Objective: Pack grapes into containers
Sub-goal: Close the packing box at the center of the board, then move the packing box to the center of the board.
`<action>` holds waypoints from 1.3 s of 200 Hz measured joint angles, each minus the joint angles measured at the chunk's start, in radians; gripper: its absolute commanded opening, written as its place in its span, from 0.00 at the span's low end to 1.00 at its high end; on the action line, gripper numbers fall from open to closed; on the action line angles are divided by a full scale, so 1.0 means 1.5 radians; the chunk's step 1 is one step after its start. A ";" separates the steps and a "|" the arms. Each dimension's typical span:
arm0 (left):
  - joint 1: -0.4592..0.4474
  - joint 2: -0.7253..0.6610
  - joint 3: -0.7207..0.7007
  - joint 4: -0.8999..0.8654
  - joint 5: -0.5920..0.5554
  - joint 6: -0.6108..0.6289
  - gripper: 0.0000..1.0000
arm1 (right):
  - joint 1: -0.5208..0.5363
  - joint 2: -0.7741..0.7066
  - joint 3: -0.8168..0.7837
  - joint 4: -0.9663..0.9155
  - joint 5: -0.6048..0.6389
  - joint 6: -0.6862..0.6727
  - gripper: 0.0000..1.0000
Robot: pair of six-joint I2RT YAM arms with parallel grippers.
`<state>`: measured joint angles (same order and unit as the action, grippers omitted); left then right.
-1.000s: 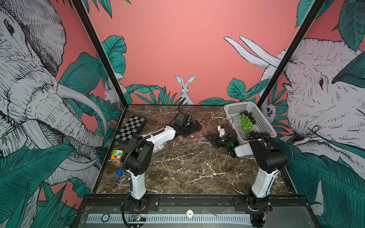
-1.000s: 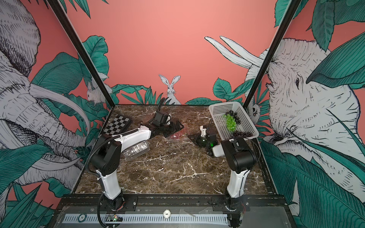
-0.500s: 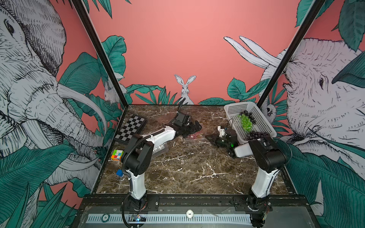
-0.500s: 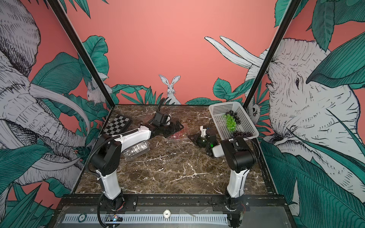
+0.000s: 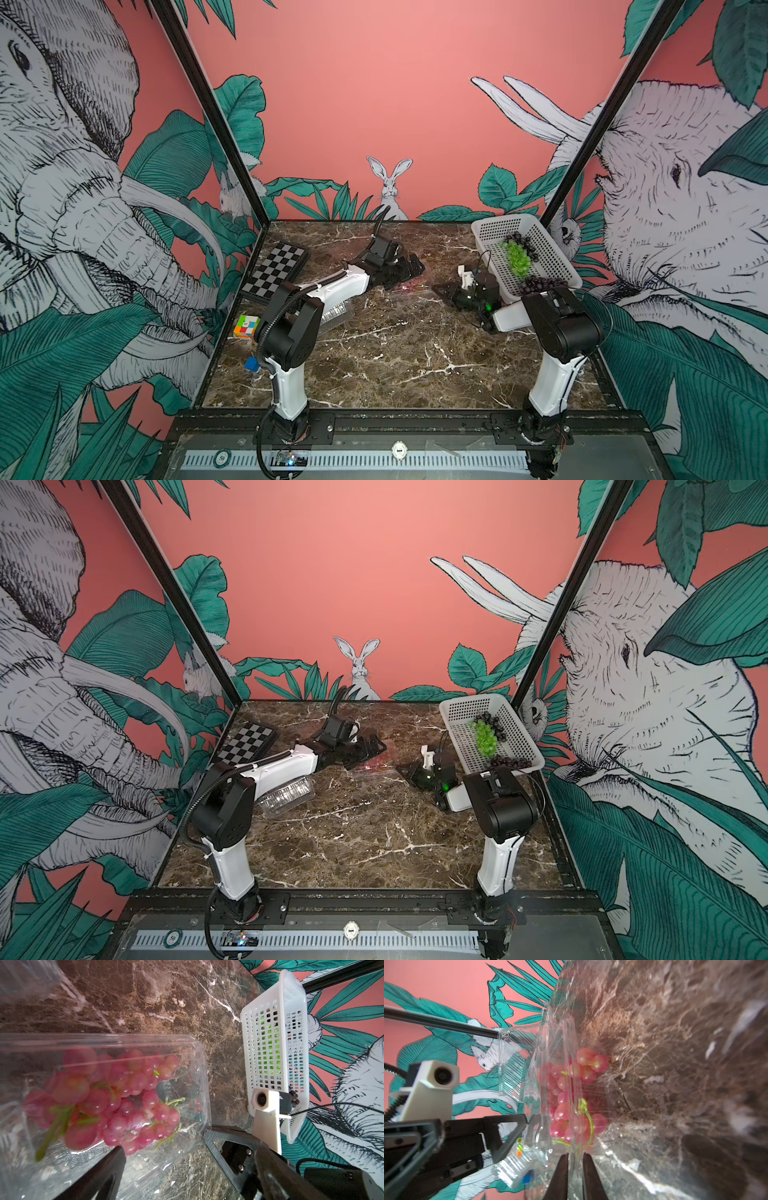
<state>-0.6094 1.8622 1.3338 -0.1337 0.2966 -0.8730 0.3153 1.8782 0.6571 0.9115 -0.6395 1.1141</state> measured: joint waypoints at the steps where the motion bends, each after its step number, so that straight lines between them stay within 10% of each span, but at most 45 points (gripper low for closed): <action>1: 0.000 0.000 0.000 -0.001 0.000 0.001 0.99 | 0.000 0.000 0.000 -0.002 0.000 -0.001 0.27; 138: 0.081 -0.091 -0.020 -0.136 -0.064 0.085 1.00 | -0.035 -0.123 0.102 -0.347 0.033 -0.170 0.98; 260: 0.027 0.110 0.116 -0.095 -0.013 0.050 1.00 | -0.040 -0.105 0.127 -0.384 0.034 -0.180 0.99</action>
<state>-0.5682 2.0266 1.5078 -0.2768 0.2771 -0.7979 0.2558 1.7214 0.8482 0.3351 -0.5880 0.8440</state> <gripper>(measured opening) 0.995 0.984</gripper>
